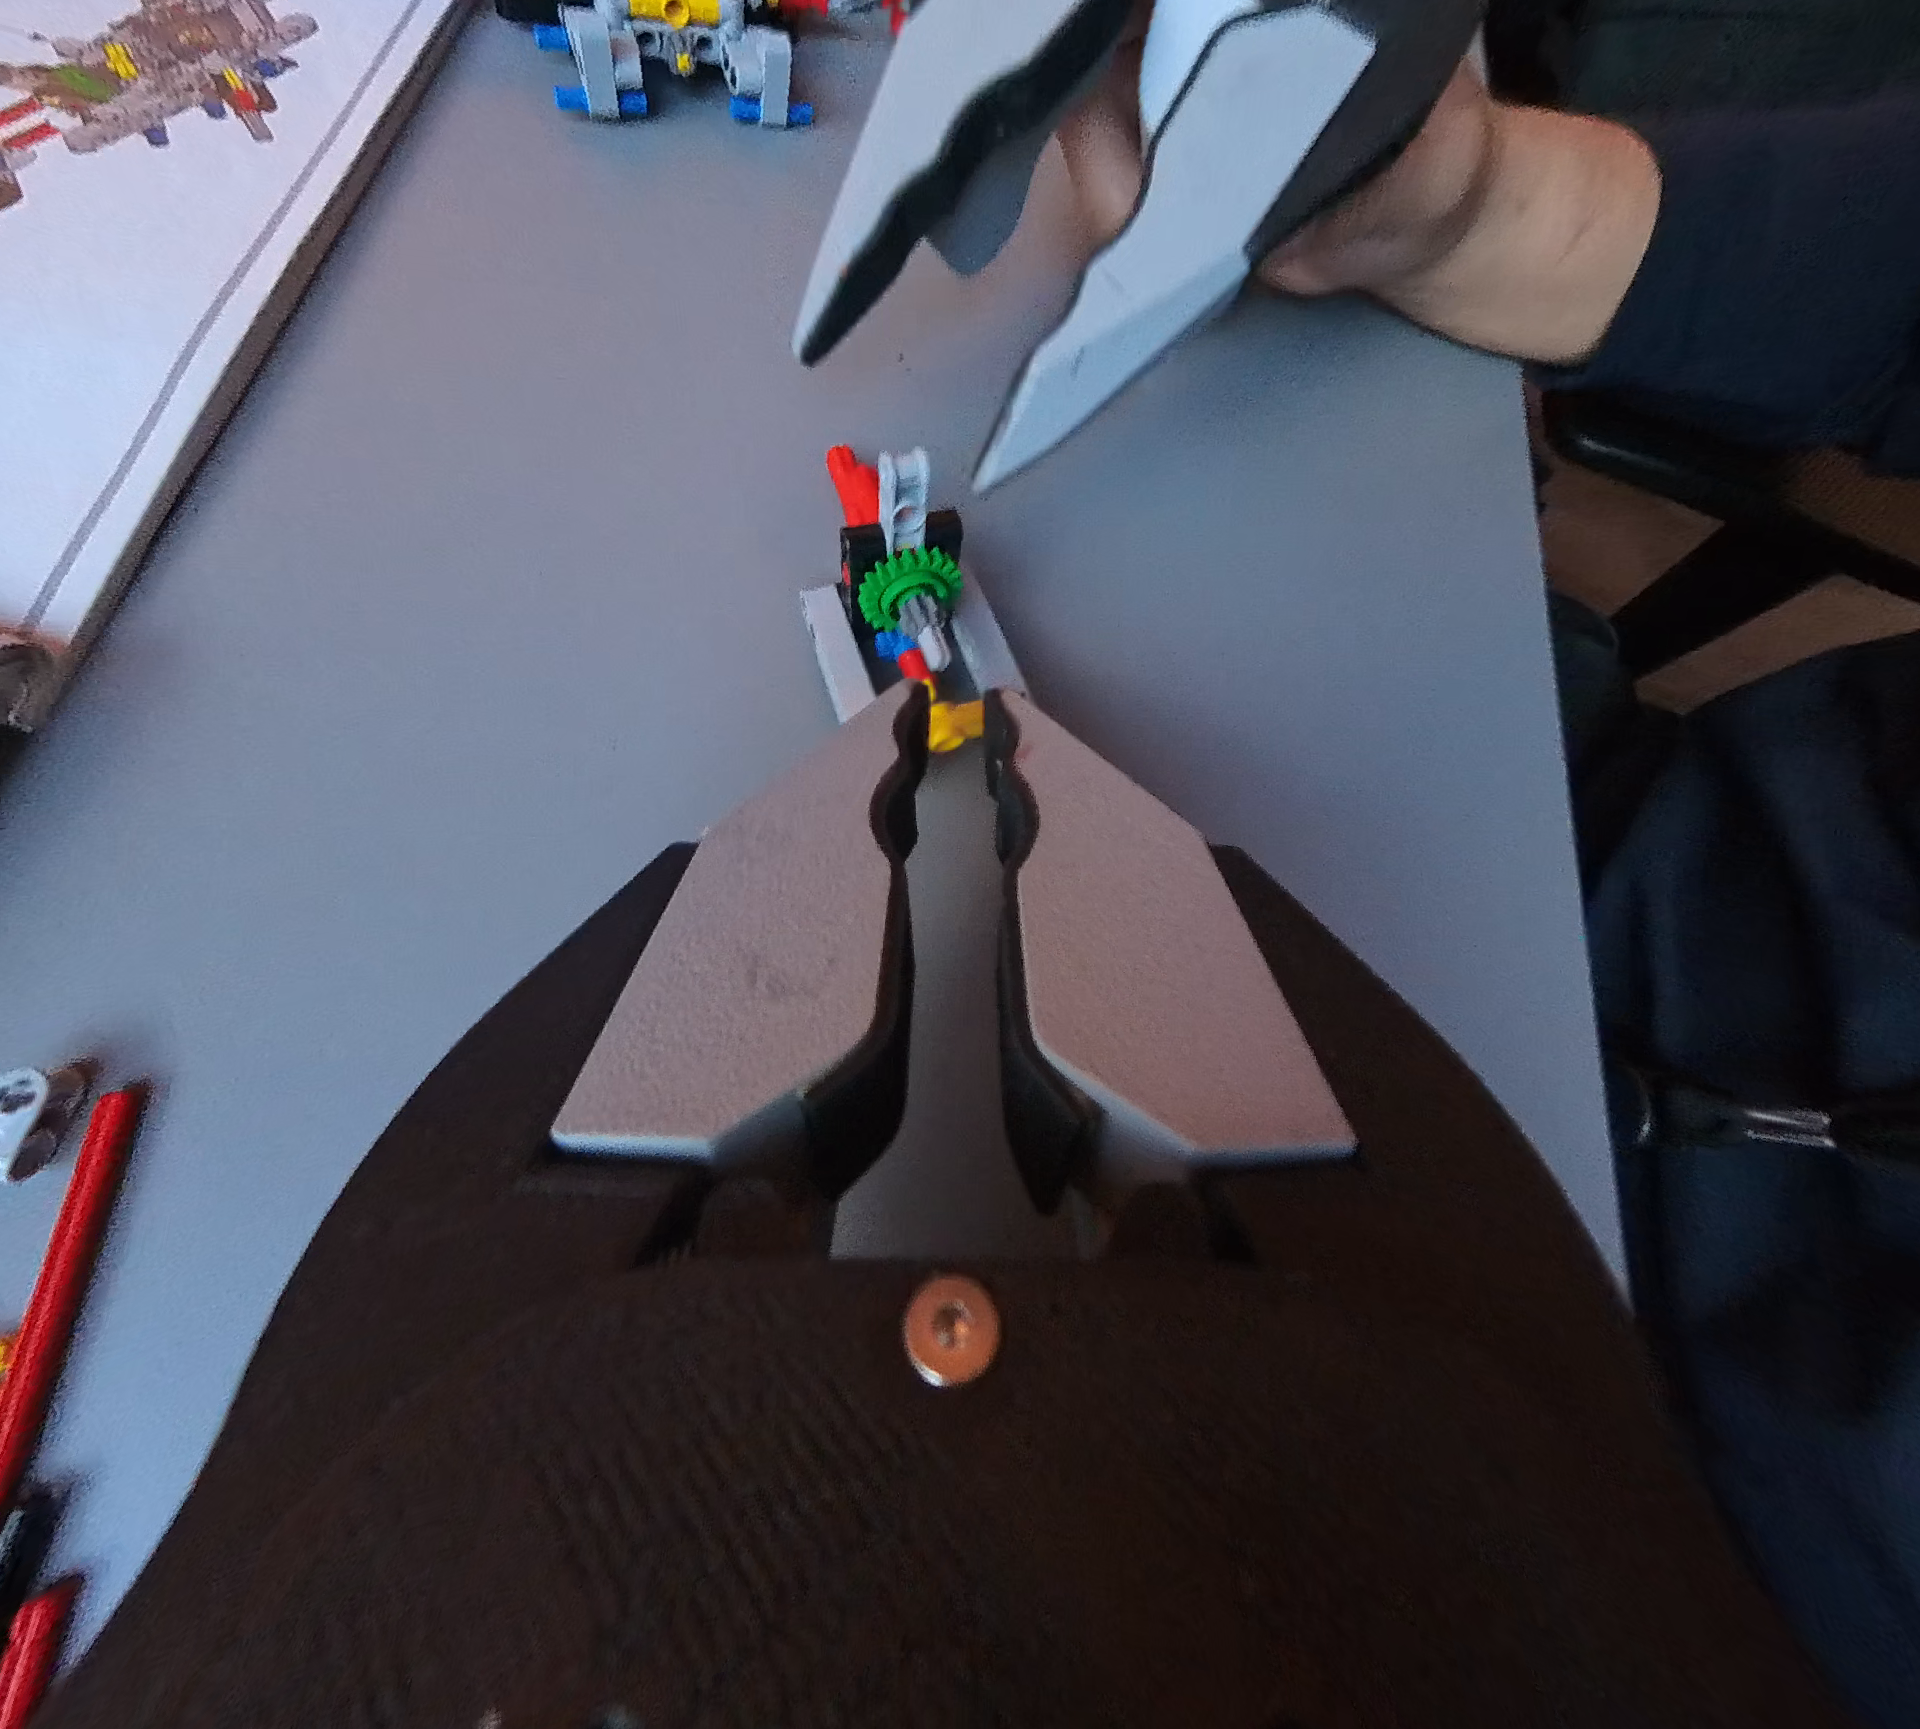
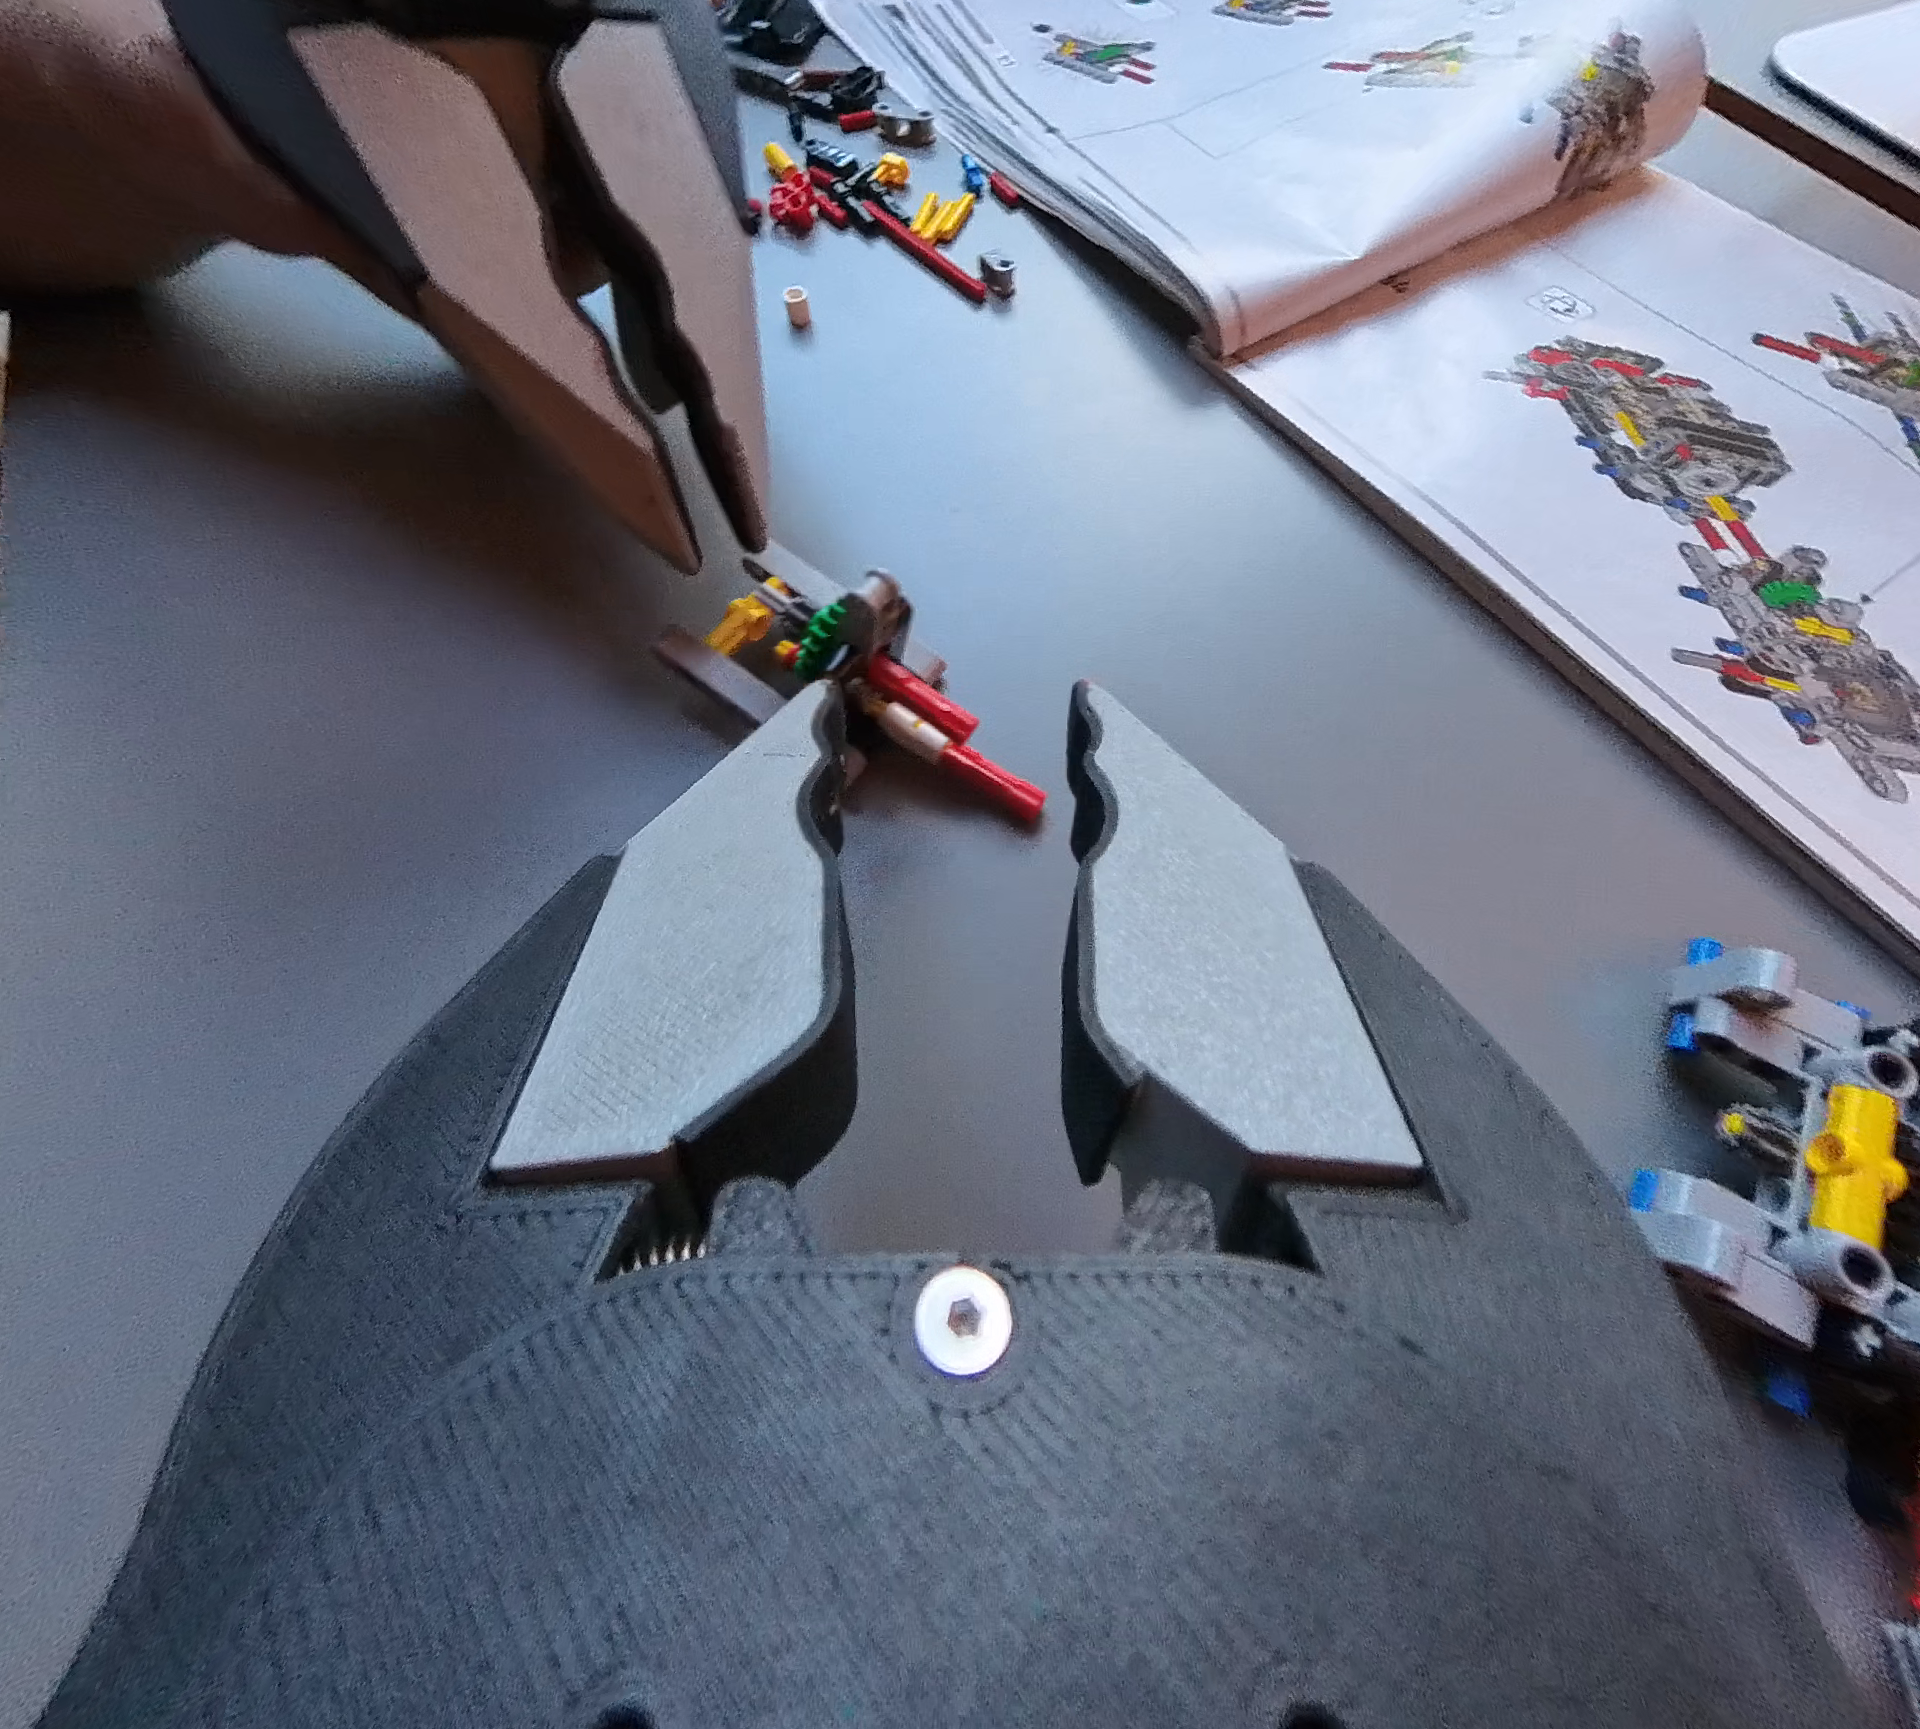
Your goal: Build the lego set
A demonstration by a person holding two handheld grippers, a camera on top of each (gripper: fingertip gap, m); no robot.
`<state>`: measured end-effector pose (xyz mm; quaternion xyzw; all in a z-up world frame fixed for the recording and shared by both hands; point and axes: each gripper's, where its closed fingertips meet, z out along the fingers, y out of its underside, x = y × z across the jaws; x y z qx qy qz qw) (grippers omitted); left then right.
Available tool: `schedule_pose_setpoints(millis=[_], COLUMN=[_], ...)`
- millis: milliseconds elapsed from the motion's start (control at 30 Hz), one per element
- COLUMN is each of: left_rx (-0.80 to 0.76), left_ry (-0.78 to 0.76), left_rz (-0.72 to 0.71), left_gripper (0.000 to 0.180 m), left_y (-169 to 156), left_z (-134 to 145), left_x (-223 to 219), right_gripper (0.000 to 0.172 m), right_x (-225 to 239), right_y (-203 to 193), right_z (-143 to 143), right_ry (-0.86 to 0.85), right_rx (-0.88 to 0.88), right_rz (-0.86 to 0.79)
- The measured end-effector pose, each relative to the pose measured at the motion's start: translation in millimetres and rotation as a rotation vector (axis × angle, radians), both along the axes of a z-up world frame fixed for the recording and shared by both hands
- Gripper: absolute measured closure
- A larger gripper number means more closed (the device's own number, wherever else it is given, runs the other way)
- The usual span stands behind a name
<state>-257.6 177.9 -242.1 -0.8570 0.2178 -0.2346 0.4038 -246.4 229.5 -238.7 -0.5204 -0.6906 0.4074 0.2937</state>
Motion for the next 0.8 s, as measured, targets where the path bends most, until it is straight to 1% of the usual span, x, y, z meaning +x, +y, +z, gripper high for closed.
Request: schedule_pose_setpoints(millis=[100, 167, 267, 433, 600, 700, 733, 800], left_rx=[0.017, -0.004, -0.032, -0.004, -0.006, 0.007, 0.013, 0.027], left_ry=[-0.02, 0.006, 0.065, 0.059, 0.084, 0.116, 0.135, 0.153], left_rz=[-0.001, 0.001, 0.007, 0.016, 0.007, 0.009, 0.01, 0.009], left_gripper=[0.174, 0.174, 0.173, 0.174, 0.175, 0.177, 0.18, 0.18], left_y=[2, 4, 6, 10, 9, 8, 8, 7], left_z=[8, 1, -11, -6, -10, -11, -11, -11], left_x=[6, 6, 4, 4, 5, 1, -1, -3], right_gripper=[0.134, 0.139, 0.142, 0.143, 0.145, 0.148, 0.148, 0.147], right_x=[1, 2, 1, 0, -3, -4, -4, -4], right_y=[-7, -10, -10, -16, -19, -19, -18, -17], right_z=[-3, -6, -10, -16, -17, -16, -16, -17], right_ry=[-0.011, -0.031, -0.051, -0.068, -0.066, -0.063, -0.064, -0.07], right_rx=[0.033, 0.037, 0.059, 0.118, 0.156, 0.154, 0.15, 0.146], right_rz=[0.037, 0.055, 0.052, 0.071, 0.072, 0.068, 0.065, 0.053])
